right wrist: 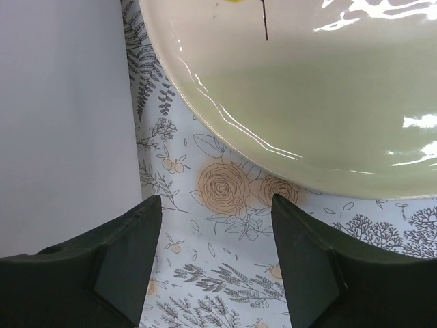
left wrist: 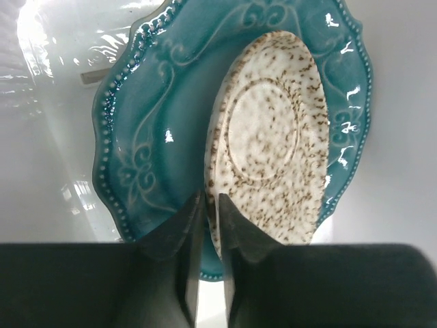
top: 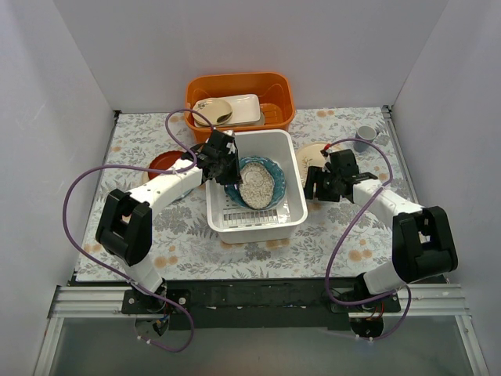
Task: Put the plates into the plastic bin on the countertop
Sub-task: Place the plate in the plastic bin.
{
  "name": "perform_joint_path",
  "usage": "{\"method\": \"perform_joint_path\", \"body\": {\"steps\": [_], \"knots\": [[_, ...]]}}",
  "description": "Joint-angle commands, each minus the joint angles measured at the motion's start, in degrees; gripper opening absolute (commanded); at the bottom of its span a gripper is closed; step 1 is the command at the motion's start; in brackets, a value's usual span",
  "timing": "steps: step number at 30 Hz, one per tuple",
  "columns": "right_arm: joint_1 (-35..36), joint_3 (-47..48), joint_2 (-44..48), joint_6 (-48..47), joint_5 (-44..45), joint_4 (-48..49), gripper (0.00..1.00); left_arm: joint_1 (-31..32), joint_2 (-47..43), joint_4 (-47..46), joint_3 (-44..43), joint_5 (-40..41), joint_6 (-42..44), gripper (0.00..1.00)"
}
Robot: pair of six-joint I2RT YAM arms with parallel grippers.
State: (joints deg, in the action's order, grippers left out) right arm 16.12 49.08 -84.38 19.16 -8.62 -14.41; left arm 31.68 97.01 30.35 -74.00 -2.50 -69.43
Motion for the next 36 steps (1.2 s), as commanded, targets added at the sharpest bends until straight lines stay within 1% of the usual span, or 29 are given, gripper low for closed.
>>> {"method": "perform_joint_path", "body": {"steps": [1,2,3,5,7,11,12,13,16,18,19,22,28,36], "knots": [[-0.3,2.8,-1.0,-0.4,-2.2,2.5,0.73,0.4,-0.5,-0.3,-2.3,0.8,2.0,0.23],[-0.3,3.0,-1.2,-0.5,-2.3,2.2,0.73,0.4,-0.6,-0.2,-2.4,0.9,2.5,0.33],[-0.4,3.0,-1.4,-0.4,-2.8,2.7,0.73,0.4,-0.4,-0.1,-2.6,1.0,2.5,0.38],[-0.4,2.3,-1.3,-0.1,-3.1,2.9,0.72,0.5,-0.7,-0.3,-2.7,0.9,2.8,0.44],[-0.4,1.6,-1.0,0.0,-3.6,3.5,0.72,0.7,-1.2,-0.6,-2.4,1.4,2.6,0.46],[-0.3,1.9,0.6,-0.4,-2.2,2.2,0.72,0.8,-4.7,-2.0,-1.3,1.8,2.2,0.54],[-0.4,1.9,1.5,-0.5,-1.9,2.2,0.72,0.8,-5.3,-2.3,-1.4,1.8,2.2,0.58],[-0.4,1.9,1.8,-0.5,-1.7,2.2,0.72,0.8,-6.1,-2.7,-1.5,3.5,2.3,0.61],[-0.6,1.8,2.7,-0.6,-0.9,2.5,0.73,0.8,-9.3,-3.9,-1.9,3.4,2.5,0.71],[-0.9,1.1,3.2,-0.2,0.3,2.7,0.73,0.8,-11.1,-4.7,-1.8,2.6,2.8,0.82],[-2.0,0.9,3.3,0.2,0.4,2.7,0.73,0.8,-13.0,-5.6,-1.6,2.6,3.0,0.89],[-4.8,-1.3,4.7,0.6,-1.7,4.8,0.74,0.8,-16.0,-6.4,-1.2,0.7,3.0,0.97],[-8.5,-4.1,8.2,1.2,-3.3,6.6,0.75,0.8,-17.6,-6.2,-1.2,-0.9,3.1,0.98],[-12.0,-6.9,11.9,2.1,-5.0,8.5,0.75,0.8,-15.6,-6.3,-0.9,-3.5,2.5,0.98]]}}
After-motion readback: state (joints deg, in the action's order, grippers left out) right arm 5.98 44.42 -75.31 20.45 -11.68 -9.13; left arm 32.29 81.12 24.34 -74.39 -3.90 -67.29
